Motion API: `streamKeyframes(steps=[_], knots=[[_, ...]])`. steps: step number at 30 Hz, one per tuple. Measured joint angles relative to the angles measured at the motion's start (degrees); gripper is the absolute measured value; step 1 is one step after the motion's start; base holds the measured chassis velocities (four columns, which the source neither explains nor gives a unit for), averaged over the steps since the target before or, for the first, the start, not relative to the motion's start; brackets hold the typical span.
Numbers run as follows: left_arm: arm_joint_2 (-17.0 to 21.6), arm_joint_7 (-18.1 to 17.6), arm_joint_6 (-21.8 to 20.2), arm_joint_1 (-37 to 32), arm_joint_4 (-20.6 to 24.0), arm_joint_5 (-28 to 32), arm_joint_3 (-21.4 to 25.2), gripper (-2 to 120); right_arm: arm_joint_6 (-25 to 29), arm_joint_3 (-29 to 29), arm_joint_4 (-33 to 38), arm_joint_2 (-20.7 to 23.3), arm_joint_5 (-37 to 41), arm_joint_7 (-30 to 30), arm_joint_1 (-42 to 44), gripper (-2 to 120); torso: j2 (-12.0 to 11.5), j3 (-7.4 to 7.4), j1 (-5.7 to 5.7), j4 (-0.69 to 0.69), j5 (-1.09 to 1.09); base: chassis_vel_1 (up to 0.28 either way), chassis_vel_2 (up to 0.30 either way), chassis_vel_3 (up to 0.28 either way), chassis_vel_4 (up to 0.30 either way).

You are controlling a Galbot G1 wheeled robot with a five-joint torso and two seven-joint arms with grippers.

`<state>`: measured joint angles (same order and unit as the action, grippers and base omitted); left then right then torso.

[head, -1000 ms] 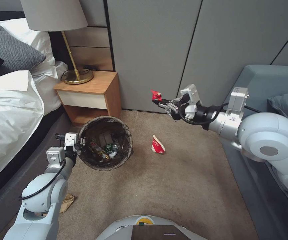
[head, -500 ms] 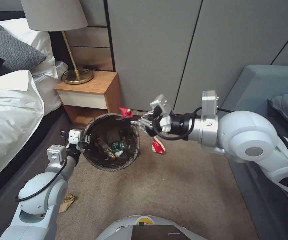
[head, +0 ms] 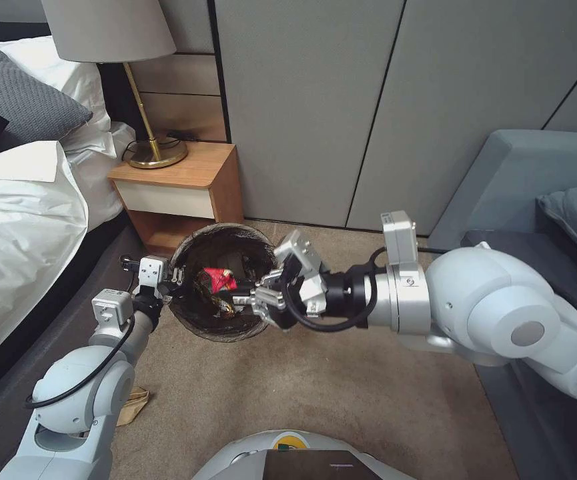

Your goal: Pick up the trash bin, then pick up the garbage from the floor and place it into the trash bin.

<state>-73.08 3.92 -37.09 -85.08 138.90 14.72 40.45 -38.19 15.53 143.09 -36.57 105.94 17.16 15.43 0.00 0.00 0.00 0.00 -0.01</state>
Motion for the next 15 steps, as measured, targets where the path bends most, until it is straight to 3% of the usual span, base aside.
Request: streamKeyframes(steps=[5, 15], knots=[[-0.21, 0.07, 0.01, -0.31, 0.81, -0.13, 0.16, 0, 0.02, 1.90, -2.24, -0.87, -1.95, 0.82, 0.06, 0, 0.00, 0.00, 0.00, -0.01, 0.01, 0.000, 0.000, 0.000, 0.000], [-0.89, 0.13, 0.18, -1.03, 1.54, -0.45, 0.35, 0, 0.14, 9.47, -11.72, -7.00, -5.17, 2.84, -4.63, 0, 0.00, 0.00, 0.00, 0.01, -0.01, 0.000, 0.000, 0.000, 0.000]])
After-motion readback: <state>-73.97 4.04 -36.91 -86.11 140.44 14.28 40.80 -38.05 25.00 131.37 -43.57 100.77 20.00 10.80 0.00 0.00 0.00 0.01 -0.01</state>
